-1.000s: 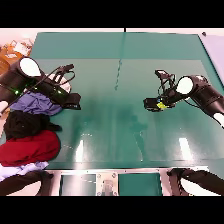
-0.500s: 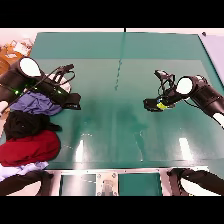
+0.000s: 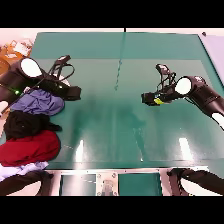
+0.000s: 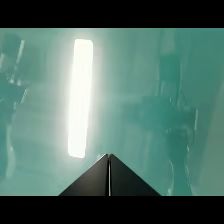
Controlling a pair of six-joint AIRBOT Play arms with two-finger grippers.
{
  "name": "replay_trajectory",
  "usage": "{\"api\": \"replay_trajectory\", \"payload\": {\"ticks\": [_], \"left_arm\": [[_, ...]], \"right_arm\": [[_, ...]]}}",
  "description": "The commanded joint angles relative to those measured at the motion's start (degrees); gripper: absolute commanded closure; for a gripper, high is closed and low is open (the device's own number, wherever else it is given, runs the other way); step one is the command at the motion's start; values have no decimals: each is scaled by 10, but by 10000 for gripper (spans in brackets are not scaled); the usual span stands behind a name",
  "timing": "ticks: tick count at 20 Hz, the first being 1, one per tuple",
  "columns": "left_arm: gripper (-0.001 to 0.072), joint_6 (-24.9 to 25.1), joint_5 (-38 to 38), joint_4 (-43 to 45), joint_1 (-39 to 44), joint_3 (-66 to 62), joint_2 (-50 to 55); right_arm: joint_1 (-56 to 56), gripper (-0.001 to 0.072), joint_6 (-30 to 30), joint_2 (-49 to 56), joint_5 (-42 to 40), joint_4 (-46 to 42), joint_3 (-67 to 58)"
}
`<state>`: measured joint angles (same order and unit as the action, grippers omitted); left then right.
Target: Fold the shirts.
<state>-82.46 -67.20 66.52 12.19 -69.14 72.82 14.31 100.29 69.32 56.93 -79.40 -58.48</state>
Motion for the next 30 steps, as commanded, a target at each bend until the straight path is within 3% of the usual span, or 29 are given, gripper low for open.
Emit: {"api": "replay_trajectory", "payload": {"ticks": [1,3,4,6,7,10,18,19,21,22,26,30], "left_arm": [[682,0,131,191,-1,0,0],[6,-16,215,344,-14,0,3],[39,-30,257,389,-37,0,9],[35,-31,303,389,-104,-8,40],[-13,-30,313,375,-136,-18,66],[-9,-30,339,333,-213,-77,163],[-6,26,253,217,-252,-227,369],[52,26,235,217,-252,-233,372],[502,29,200,217,-252,-238,372],[620,40,177,217,-252,-243,372],[635,49,119,181,-248,-336,365],[646,49,25,69,-247,-521,362]], "right_arm": [[0,702,0,9,-47,5,1],[0,702,0,10,-55,5,1],[0,702,0,10,-60,5,1],[0,701,0,10,-65,5,1],[0,700,0,10,-66,5,1],[0,624,0,10,-70,5,1],[0,625,0,10,-70,9,1],[0,625,0,10,-70,10,1],[0,625,0,10,-70,10,1],[0,626,0,10,-70,10,1],[0,627,0,10,-70,9,1],[0,646,0,10,-60,9,0]]}}
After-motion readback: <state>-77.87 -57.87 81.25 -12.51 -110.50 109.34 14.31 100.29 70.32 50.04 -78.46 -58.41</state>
